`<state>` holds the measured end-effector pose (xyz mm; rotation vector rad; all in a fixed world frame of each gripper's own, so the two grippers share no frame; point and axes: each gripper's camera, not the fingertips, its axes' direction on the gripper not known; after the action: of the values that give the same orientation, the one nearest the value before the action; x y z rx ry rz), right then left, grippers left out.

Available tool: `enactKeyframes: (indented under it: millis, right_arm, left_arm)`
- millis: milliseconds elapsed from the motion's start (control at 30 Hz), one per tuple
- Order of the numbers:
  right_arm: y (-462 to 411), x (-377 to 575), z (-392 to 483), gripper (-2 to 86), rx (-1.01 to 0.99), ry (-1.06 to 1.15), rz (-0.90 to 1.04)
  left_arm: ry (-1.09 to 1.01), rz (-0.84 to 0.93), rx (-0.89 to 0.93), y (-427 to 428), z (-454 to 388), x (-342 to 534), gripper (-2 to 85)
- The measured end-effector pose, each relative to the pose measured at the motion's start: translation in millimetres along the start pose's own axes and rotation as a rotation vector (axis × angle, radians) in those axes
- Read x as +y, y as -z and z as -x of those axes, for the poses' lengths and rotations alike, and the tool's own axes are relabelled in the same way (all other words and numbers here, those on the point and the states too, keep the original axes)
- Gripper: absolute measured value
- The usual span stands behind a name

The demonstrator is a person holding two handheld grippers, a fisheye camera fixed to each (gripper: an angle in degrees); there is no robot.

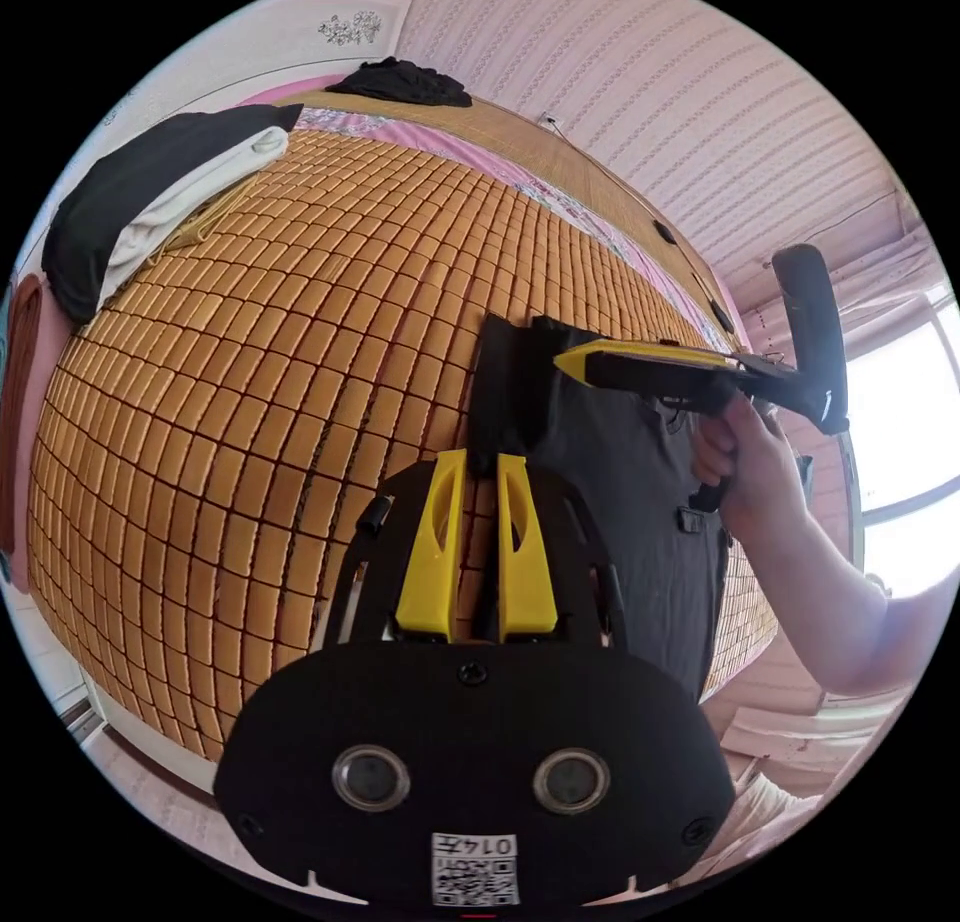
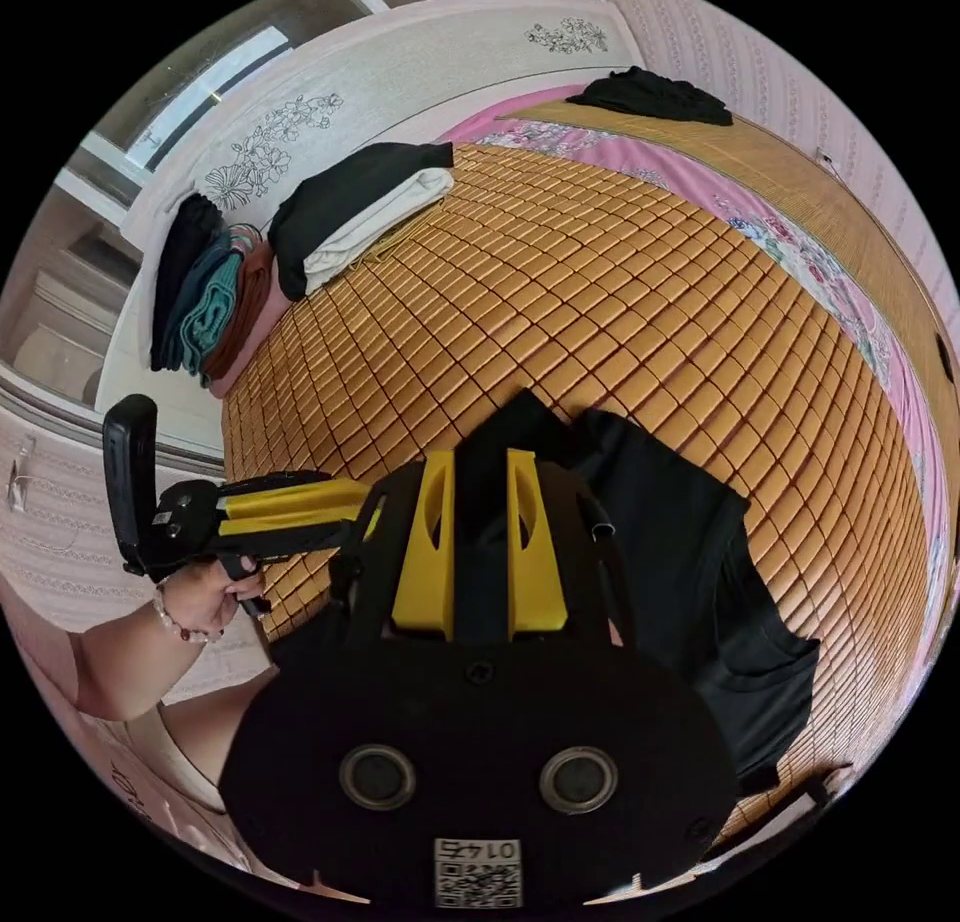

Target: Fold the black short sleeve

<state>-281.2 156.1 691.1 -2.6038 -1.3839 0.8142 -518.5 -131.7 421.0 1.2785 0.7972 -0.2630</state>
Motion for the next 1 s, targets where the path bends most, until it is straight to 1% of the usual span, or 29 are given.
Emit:
enactKeyframes:
  millis: [100,167,233,333,500,533,600,633,700,733,800,867,967,1000]
  right_arm:
    - [-28,-49,18,8.5,0.097,0.025,0.078]
    - [-52,-71,22,3.6,0.158,0.006,0.163]
    - [-48,-78,29,1.6,0.238,0.008,0.097]
    - [-49,-93,38,0.5,0.213,0.035,0.124]
    - [-37,-112,65,0.1,0.065,0.132,0.026]
    - [-42,-116,71,0.2,0.047,0.153,0.029]
    - [-63,-122,73,0.3,0.048,0.144,0.124]
    - [-62,-125,75,1.0,0.014,0.134,0.093]
    - [-55,-129,80,3.4,0.02,0.132,0.097]
    - [-43,-128,84,4.8,0.032,0.13,0.053]
    - [-19,-118,90,6.0,0.079,0.116,-0.028]
    - [6,-92,95,7.8,0.192,0.076,-0.063]
    - [12,-45,106,10.2,0.352,0.018,0.009]
    - [11,-35,109,10.8,0.37,0.009,0.035]
  left_arm:
    - [0.017,0.03,0.023,-11,14,-5,5.6]
    - [0.0,0.083,0.009,-20,19,-6,4.3]
    - [-0.025,0.068,0.002,-21,23,-3,1.8]
    - [-0.021,0.057,0.024,-16,32,1,-0.5]
    - [-0.066,-0.064,0.034,14,39,13,-0.9]
    - [-0.065,-0.061,0.023,14,40,15,-0.9]
    - [-0.049,0.003,-0.017,4,48,20,-0.8]
    - [-0.038,0.025,-0.012,0,51,21,-0.8]
    - [0.008,0.023,0.031,-1,61,25,-0.1]
    - [0.01,0.03,0.03,0,62,25,0.2]
    - [0.007,0.006,-0.007,12,61,27,1.7]
    - [0.012,-0.028,-0.011,25,59,30,3.0]
    - [0.061,-0.09,0.031,40,55,33,3.8]
    - [0.08,-0.116,0.066,42,51,33,3.9]
